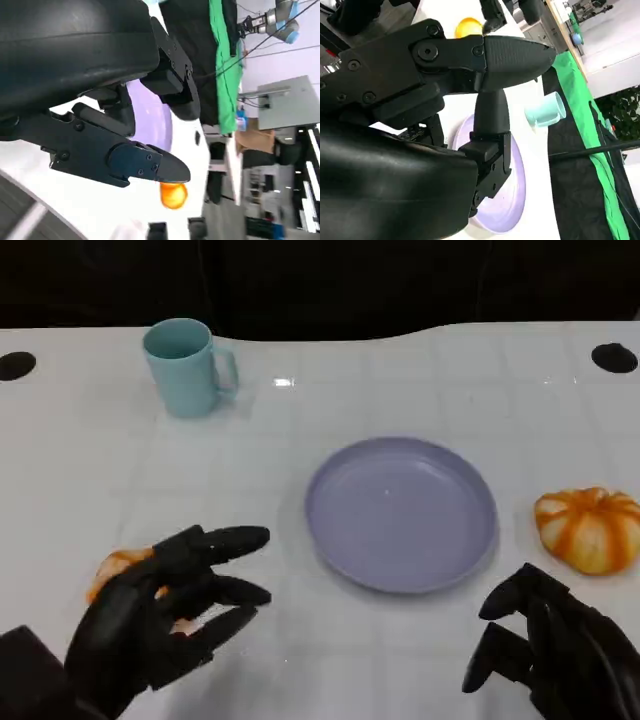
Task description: Grasp the bread from the table and place it into the plate.
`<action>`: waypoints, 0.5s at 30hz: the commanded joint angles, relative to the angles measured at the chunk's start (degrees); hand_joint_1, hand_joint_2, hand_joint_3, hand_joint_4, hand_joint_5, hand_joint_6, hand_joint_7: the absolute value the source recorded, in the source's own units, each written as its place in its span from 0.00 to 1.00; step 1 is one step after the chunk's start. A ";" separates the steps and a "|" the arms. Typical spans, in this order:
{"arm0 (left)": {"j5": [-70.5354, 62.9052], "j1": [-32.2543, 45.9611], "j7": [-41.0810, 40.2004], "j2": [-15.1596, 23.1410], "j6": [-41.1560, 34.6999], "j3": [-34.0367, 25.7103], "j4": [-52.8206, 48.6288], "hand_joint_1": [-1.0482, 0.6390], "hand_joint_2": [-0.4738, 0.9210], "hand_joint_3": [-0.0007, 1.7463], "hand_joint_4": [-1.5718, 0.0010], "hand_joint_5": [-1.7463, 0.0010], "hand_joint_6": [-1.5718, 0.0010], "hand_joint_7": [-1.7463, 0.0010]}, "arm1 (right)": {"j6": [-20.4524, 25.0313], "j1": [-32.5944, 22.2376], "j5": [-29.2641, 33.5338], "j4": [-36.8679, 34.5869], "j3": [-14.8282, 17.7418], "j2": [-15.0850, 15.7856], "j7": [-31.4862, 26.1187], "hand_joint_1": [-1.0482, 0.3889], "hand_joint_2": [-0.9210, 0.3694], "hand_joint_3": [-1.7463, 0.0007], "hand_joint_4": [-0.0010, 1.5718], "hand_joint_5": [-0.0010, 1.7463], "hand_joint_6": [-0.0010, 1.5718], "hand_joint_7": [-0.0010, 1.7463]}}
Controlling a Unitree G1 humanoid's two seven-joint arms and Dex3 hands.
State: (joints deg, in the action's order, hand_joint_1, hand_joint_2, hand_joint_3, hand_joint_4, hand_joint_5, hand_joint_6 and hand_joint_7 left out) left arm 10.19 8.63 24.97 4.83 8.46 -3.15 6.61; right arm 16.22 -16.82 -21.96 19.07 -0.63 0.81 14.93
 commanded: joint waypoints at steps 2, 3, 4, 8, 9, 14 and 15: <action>-8.61 -0.58 -3.20 6.19 -1.54 0.07 4.94 0.26 1.00 0.04 0.90 0.52 0.69 0.93 | -0.15 0.02 0.18 0.27 0.01 0.45 -0.22 0.35 0.00 0.73 0.41 1.00 0.28 0.95; -9.79 -0.58 -3.54 6.91 -1.85 0.15 5.54 0.26 1.00 0.04 0.91 0.54 0.69 0.94 | -0.13 0.02 0.17 0.29 -0.01 0.45 -0.23 0.36 0.00 0.73 0.41 1.00 0.28 0.96; -12.06 -0.88 -3.89 8.22 -1.00 0.34 5.92 0.26 1.00 0.04 0.92 0.56 0.69 0.95 | 0.00 0.01 0.05 0.33 0.00 0.35 -0.32 0.36 0.00 0.73 0.41 1.00 0.28 0.96; -18.98 -1.64 -4.81 12.18 -0.01 1.25 7.72 0.29 1.00 0.02 0.97 0.62 0.72 0.98 | 0.20 0.01 -0.03 0.42 -0.01 0.31 -0.45 0.36 0.00 0.73 0.41 1.00 0.28 0.96; -20.14 -1.73 -4.96 12.84 -0.13 1.45 8.14 0.30 1.00 0.02 0.97 0.63 0.73 0.98 | 0.20 0.02 -0.01 0.42 -0.02 0.33 -0.45 0.36 0.00 0.73 0.41 1.00 0.28 0.96; -29.03 -2.26 -7.25 16.53 1.10 2.63 9.47 0.32 0.96 0.00 0.99 0.70 0.77 1.00 | 0.21 0.00 0.25 0.59 -0.10 0.42 -0.73 0.36 0.00 0.72 0.41 1.00 0.27 0.96; -32.19 -2.54 -7.16 17.89 0.29 3.04 10.35 0.32 0.96 0.00 0.99 0.70 0.77 1.00 | 0.08 0.07 0.24 0.47 -0.05 0.53 -0.62 0.36 0.00 0.72 0.41 1.00 0.27 0.96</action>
State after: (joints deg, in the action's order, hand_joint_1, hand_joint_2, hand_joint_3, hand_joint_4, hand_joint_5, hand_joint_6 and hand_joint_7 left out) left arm -17.89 6.58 18.86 20.27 8.91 -0.66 15.22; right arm 16.30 -16.78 -21.94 19.17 -0.89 0.76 14.51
